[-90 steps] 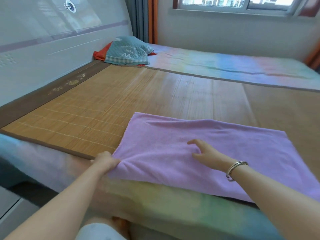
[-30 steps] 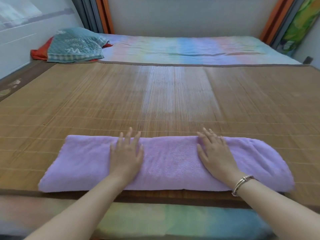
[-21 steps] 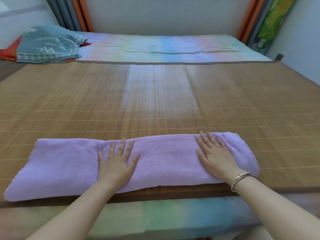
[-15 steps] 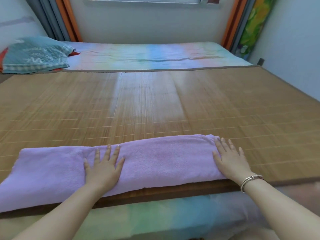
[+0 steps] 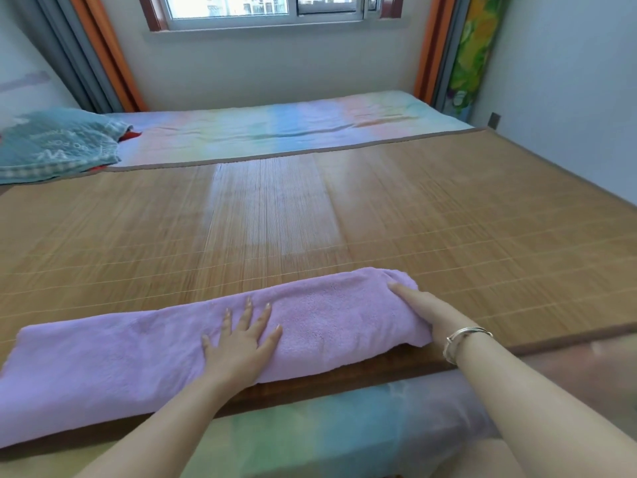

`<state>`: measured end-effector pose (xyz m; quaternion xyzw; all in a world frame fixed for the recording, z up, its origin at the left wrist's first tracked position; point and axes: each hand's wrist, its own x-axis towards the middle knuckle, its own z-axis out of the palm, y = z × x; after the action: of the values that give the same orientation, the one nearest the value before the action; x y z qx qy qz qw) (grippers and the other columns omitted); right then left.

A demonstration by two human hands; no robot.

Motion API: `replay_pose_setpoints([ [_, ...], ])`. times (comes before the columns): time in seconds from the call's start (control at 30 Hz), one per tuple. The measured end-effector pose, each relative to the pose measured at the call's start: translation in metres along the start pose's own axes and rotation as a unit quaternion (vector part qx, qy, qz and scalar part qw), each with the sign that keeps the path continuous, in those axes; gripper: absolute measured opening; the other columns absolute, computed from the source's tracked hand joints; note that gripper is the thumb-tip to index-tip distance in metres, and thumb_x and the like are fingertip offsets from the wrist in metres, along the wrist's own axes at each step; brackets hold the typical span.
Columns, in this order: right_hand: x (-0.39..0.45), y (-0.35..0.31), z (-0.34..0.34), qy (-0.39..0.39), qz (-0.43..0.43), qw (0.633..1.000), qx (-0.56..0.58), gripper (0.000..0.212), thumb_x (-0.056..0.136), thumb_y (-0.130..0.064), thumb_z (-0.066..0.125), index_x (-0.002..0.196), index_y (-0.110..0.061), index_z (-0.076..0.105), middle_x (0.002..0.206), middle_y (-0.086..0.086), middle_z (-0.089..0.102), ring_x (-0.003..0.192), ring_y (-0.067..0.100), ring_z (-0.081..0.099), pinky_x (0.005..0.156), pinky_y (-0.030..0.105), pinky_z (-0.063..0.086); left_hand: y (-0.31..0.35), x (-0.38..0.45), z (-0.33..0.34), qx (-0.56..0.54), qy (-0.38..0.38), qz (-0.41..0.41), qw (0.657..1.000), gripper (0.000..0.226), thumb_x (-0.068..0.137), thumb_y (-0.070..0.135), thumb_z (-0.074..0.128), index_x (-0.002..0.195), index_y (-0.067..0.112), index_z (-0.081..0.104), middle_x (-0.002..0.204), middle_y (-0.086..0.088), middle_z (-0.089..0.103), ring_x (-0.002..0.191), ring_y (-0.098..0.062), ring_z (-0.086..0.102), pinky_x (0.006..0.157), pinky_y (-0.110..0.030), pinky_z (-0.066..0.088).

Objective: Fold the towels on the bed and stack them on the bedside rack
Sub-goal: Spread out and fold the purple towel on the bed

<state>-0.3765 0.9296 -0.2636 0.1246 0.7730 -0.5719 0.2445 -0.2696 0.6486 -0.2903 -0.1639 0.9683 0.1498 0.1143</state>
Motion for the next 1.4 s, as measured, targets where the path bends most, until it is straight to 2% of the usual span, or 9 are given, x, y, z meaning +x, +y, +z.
replay_pose_setpoints([
  [0.3, -0.080, -0.087, -0.009, -0.199, -0.147, 0.926, 0.285, 0.031, 0.091, -0.013, 0.046, 0.118, -0.007, 0.059, 0.101, 0.014, 0.064, 0.085, 0.027, 0.063, 0.067, 0.032, 0.052, 0.065, -0.023, -0.007, -0.138, -0.138, 0.053, 0.979, 0.053, 0.099, 0.056, 0.015, 0.150, 0.044, 0.007, 0.161, 0.007, -0.009, 0.147, -0.028, -0.013, 0.114, -0.062, -0.002],
  [0.37, -0.093, -0.115, 0.005, -0.241, -0.182, 0.908, 0.290, 0.024, 0.088, -0.010, 0.043, 0.109, -0.013, 0.054, 0.091, 0.009, 0.054, 0.078, 0.023, 0.055, 0.065, 0.031, 0.047, 0.084, -0.043, -0.026, -0.319, -0.167, 0.058, 0.931, 0.052, 0.103, 0.044, 0.021, 0.151, 0.023, 0.021, 0.160, -0.001, 0.012, 0.148, -0.024, 0.006, 0.113, -0.024, 0.028],
  [0.43, -0.099, -0.138, 0.034, -0.290, -0.195, 0.890, 0.291, 0.014, 0.084, -0.007, 0.043, 0.091, -0.019, 0.040, 0.085, 0.003, 0.039, 0.074, 0.018, 0.042, 0.063, 0.030, 0.038, 0.084, -0.055, -0.044, -0.436, -0.177, 0.067, 0.880, 0.049, 0.102, 0.036, 0.028, 0.144, 0.011, 0.036, 0.154, -0.001, 0.030, 0.140, -0.022, 0.030, 0.068, 0.004, 0.036],
  [0.57, -0.101, -0.157, 0.121, -0.271, -0.119, 0.917, 0.267, 0.022, 0.088, -0.016, 0.048, 0.068, -0.021, 0.042, 0.070, -0.003, 0.040, 0.058, 0.012, 0.044, 0.051, 0.020, 0.043, 0.024, -0.049, -0.057, -0.601, -0.160, 0.029, 0.783, 0.054, 0.091, 0.067, 0.033, 0.127, 0.034, 0.056, 0.137, 0.012, 0.055, 0.121, -0.016, 0.054, 0.108, -0.040, 0.033],
  [0.67, -0.103, -0.161, 0.209, -0.201, -0.094, 0.957, 0.185, 0.020, 0.063, -0.027, 0.065, 0.061, -0.022, 0.046, 0.061, -0.001, 0.044, 0.051, 0.015, 0.047, 0.054, 0.022, 0.041, -0.053, -0.039, -0.074, -0.668, -0.068, -0.057, 0.739, 0.051, 0.092, 0.067, 0.029, 0.119, 0.037, 0.060, 0.123, 0.012, 0.062, 0.113, -0.019, 0.058, 0.094, -0.045, 0.039],
  [0.9, -0.127, -0.143, 0.319, -0.305, -0.010, 0.948, 0.089, 0.014, 0.095, -0.018, 0.049, 0.091, -0.005, 0.053, 0.080, 0.011, 0.052, 0.060, 0.022, 0.056, 0.051, 0.028, 0.052, -0.186, -0.029, -0.092, -0.697, 0.035, -0.231, 0.678, 0.061, 0.097, 0.057, 0.031, 0.110, 0.005, 0.061, 0.103, -0.017, 0.066, 0.090, -0.031, 0.062, 0.080, -0.042, 0.051],
  [1.03, -0.093, -0.121, 0.296, -0.130, -0.142, 0.981, 0.018, 0.012, 0.094, -0.008, 0.046, 0.102, -0.004, 0.054, 0.085, 0.011, 0.057, 0.067, 0.021, 0.059, 0.061, 0.029, 0.050, -0.205, -0.017, -0.100, -0.615, 0.030, -0.268, 0.741, 0.067, 0.093, 0.064, 0.031, 0.095, 0.003, 0.060, 0.088, -0.014, 0.066, 0.082, -0.029, 0.064, 0.073, -0.037, 0.050],
  [1.17, -0.052, -0.090, 0.239, 0.058, -0.269, 0.937, -0.215, 0.017, 0.090, -0.011, 0.053, 0.104, -0.007, 0.060, 0.098, 0.009, 0.062, 0.096, 0.025, 0.058, 0.079, 0.030, 0.044, -0.202, 0.000, -0.103, -0.448, 0.055, -0.205, 0.868, 0.050, 0.082, 0.053, 0.065, 0.105, 0.010, 0.054, 0.095, -0.002, 0.059, 0.084, -0.019, 0.057, 0.073, -0.032, 0.046],
  [1.4, -0.049, -0.031, 0.210, 0.073, -0.185, 0.902, -0.383, 0.053, 0.097, -0.048, 0.033, 0.146, -0.029, 0.028, 0.159, 0.002, 0.012, 0.147, 0.024, 0.007, 0.115, 0.053, 0.011, -0.190, 0.025, -0.102, -0.328, 0.206, -0.093, 0.918, 0.024, 0.082, 0.014, 0.070, 0.075, 0.013, 0.047, 0.070, 0.004, 0.052, 0.072, -0.021, 0.049, 0.056, -0.025, 0.035],
])
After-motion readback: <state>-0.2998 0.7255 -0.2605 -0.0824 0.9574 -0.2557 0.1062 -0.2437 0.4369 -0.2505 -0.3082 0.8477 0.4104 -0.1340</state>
